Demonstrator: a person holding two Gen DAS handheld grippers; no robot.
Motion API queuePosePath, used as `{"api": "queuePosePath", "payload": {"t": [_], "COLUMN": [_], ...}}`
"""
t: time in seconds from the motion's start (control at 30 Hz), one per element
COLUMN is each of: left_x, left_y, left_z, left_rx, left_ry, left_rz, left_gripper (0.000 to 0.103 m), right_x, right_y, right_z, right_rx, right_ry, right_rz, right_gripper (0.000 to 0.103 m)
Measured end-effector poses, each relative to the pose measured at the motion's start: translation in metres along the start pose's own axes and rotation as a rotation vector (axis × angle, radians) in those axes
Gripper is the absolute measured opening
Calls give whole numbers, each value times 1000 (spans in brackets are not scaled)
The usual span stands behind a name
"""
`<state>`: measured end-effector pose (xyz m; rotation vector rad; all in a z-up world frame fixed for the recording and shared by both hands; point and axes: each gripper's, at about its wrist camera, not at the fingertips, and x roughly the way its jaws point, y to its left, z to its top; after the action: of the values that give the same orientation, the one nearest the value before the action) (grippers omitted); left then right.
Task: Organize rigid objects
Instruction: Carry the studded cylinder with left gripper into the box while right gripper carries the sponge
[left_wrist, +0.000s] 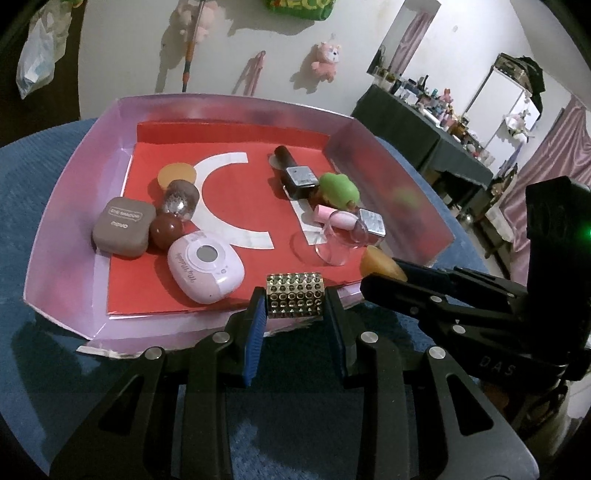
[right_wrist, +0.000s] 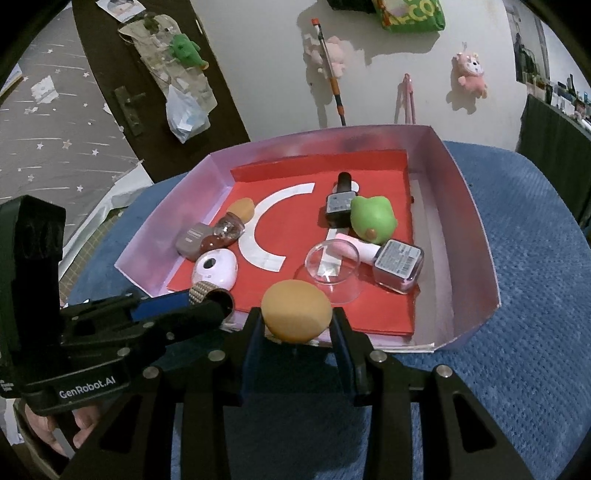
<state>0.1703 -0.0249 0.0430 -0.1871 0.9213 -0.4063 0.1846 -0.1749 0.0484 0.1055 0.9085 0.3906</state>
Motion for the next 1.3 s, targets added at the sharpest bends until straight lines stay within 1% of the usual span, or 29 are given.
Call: {"api": "queuePosePath", "payload": {"t": [0.23, 0.33, 0.4, 0.53, 0.67, 0.8, 1.17, 1.23, 1.3], "left_x": [10, 11, 12, 12, 12, 15, 23, 25, 28], "left_y": [7, 6, 6, 7, 6, 6, 12, 12, 16], "left_z": [2, 3, 4, 7, 10, 15, 25, 28, 32], "left_rx": [-12, 0, 11, 11, 18, 12, 3, 7, 6], "left_ry": [19, 13, 9, 4, -2, -6, 2, -3, -4], "left_rz": [5, 25, 57, 58, 75, 76, 39, 52, 82], "left_gripper": [29, 29, 29, 29, 29, 29, 29, 29, 29], "right_x": [8, 11, 12, 18, 22, 24, 28, 30, 34], "right_y": [-1, -1, -1, -2, -3, -2, 0, -1, -5], "right_z": [2, 2, 3, 5, 8, 10, 13, 14, 15], "right_rx": [2, -1, -5, -4, -11, -17, -34, -31, -24], "right_ry": [21, 26, 29, 41, 47, 40, 47, 50, 57], "right_rz": [-7, -11, -18, -40, -66, -85, -115, -130, -136], "right_gripper": [39, 39, 39, 39, 39, 39, 39, 39, 39]}}
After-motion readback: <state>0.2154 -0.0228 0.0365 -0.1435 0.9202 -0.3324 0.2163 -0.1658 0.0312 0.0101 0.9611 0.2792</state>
